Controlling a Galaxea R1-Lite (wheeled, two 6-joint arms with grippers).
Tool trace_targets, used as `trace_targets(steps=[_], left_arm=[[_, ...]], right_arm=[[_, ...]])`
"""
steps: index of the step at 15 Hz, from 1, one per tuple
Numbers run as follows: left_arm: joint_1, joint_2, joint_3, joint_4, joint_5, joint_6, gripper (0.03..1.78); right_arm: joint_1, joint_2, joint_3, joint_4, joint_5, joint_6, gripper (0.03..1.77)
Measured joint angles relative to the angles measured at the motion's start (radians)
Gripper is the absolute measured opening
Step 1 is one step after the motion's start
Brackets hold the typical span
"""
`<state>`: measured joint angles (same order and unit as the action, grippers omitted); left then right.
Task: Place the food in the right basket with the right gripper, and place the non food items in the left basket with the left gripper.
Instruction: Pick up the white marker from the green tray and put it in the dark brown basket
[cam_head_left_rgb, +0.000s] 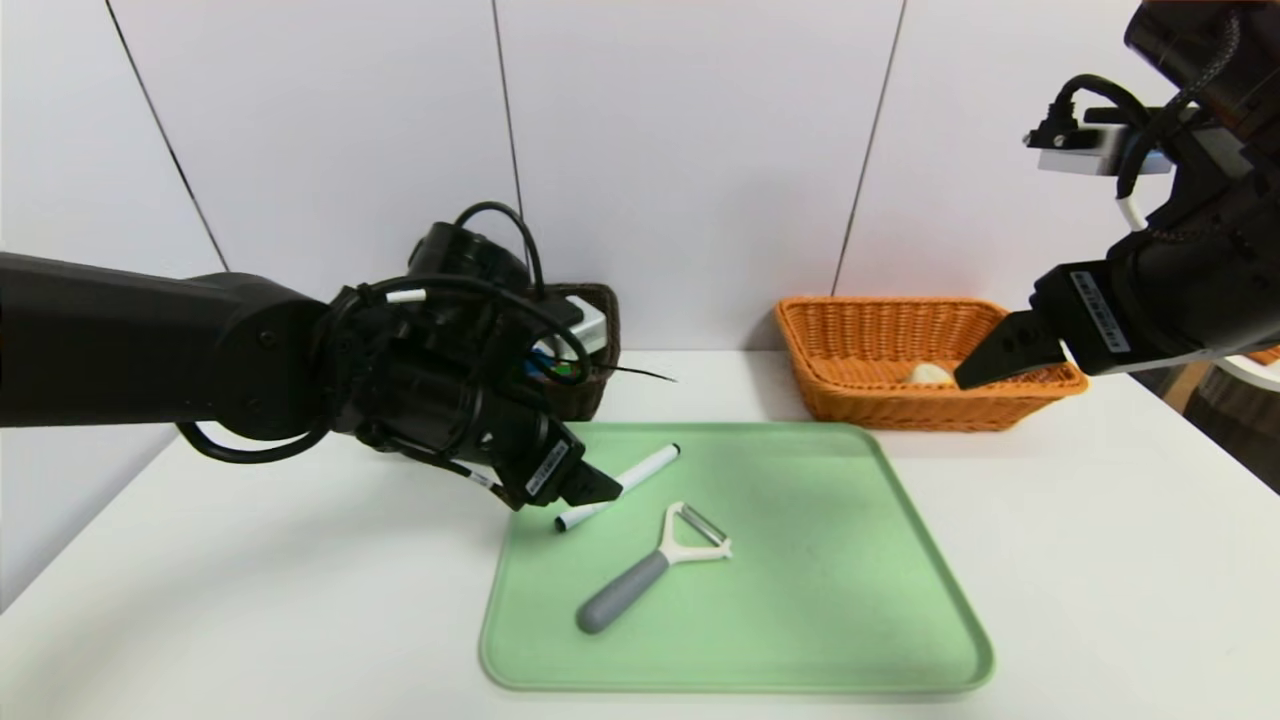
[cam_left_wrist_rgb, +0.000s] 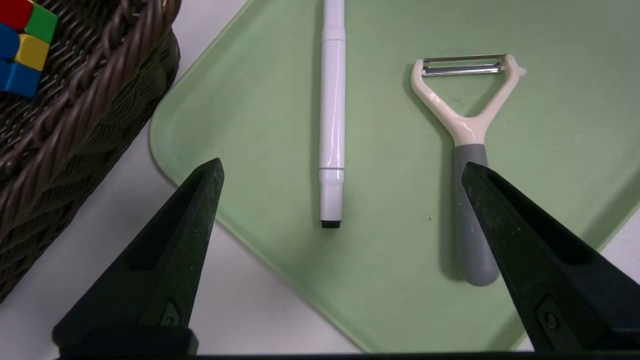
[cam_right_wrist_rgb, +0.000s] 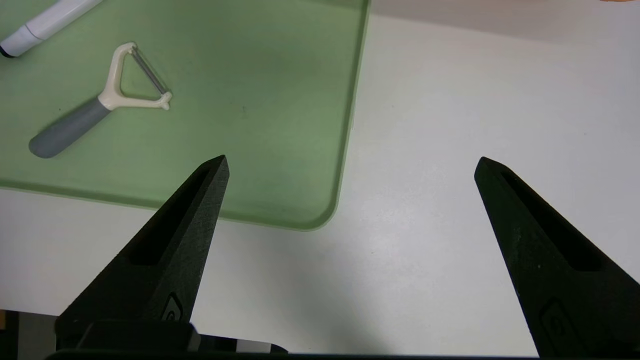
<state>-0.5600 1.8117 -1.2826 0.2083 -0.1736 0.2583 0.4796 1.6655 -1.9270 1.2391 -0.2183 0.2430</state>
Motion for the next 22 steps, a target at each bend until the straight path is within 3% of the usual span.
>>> trace_targets(steps=[22], left_arm=[[-0.014,0.229,-0.147,0.039,0.02,0.023,1.69]], right_arm=[[-0.004,0.01,0.026,-0.005,0.005,0.0,1.7]])
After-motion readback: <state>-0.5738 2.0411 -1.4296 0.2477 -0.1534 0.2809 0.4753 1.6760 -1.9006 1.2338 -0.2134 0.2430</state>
